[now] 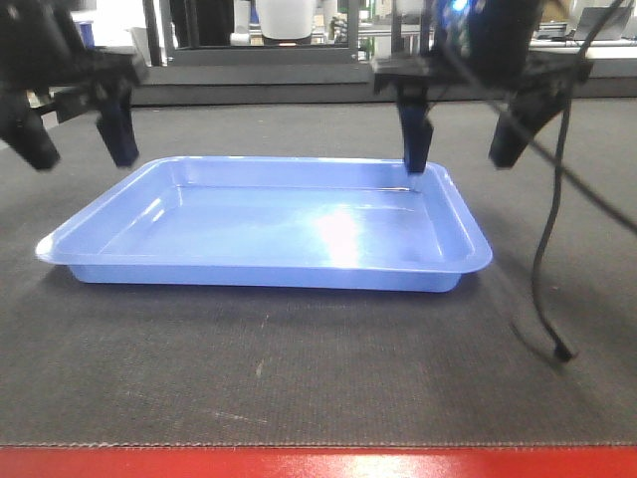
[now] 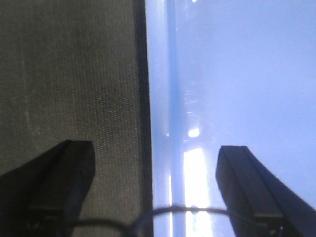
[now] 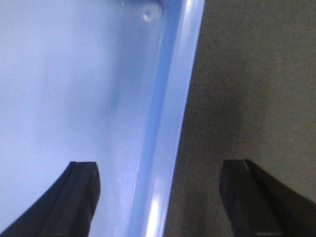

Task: Grab blue tray and place on right shelf
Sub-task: 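Lower both grippers onto opposite rims of the blue tray and close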

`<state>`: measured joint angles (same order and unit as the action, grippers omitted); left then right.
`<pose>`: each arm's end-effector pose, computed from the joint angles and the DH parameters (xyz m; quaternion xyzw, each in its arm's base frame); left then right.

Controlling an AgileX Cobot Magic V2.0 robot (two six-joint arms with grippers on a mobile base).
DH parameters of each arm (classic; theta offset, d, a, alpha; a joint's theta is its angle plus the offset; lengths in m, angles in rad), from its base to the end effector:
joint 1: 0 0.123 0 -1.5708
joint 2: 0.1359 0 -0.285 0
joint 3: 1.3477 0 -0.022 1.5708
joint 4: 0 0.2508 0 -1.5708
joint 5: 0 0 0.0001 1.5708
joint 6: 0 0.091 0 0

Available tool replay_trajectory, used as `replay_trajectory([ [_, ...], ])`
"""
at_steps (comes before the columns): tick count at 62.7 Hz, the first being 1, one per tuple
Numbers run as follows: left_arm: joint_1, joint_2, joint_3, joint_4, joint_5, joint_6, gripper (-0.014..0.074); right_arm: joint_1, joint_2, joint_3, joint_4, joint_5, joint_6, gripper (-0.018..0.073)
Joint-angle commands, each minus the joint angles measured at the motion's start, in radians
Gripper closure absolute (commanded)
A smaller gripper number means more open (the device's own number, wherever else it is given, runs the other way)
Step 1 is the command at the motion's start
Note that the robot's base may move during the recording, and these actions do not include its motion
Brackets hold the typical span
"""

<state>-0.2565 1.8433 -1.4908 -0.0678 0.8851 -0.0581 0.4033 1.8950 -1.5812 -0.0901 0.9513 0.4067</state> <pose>0.3838 -0.1056 0.2571 0.0814 0.9742 -0.0624 0.2012 0.3804 0.1550 0.2596 -0.0168 0.9798 0.0391 0.1954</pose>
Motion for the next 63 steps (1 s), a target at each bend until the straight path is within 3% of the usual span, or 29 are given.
replay_trajectory([
  [1,-0.005,-0.018,-0.037,-0.004,-0.034,-0.018,0.0176,0.0,-0.029,-0.038,-0.013,-0.05,0.004,-0.0032],
  [22,-0.005,0.048,-0.037,-0.004,-0.043,-0.018,0.0179,-0.006,0.032,-0.038,0.005,-0.086,0.004,-0.0032],
  [31,-0.005,0.052,-0.037,-0.004,-0.056,-0.018,0.0221,-0.006,0.055,-0.038,0.007,-0.085,0.004,-0.0021],
  [36,-0.005,0.052,-0.037,-0.004,-0.058,-0.018,0.0258,-0.006,0.068,-0.038,0.01,-0.079,0.004,0.0039],
  [50,-0.005,0.063,-0.037,-0.007,-0.049,-0.018,0.031,-0.006,0.087,-0.038,0.021,-0.067,0.004,0.0362],
  [57,-0.005,0.066,-0.037,-0.007,-0.04,-0.018,0.0411,-0.006,0.085,-0.038,0.021,-0.065,0.004,0.0517],
  [63,-0.005,0.066,-0.049,-0.007,-0.022,-0.018,0.0566,-0.006,0.076,-0.038,0.021,-0.067,0.004,0.0503],
])
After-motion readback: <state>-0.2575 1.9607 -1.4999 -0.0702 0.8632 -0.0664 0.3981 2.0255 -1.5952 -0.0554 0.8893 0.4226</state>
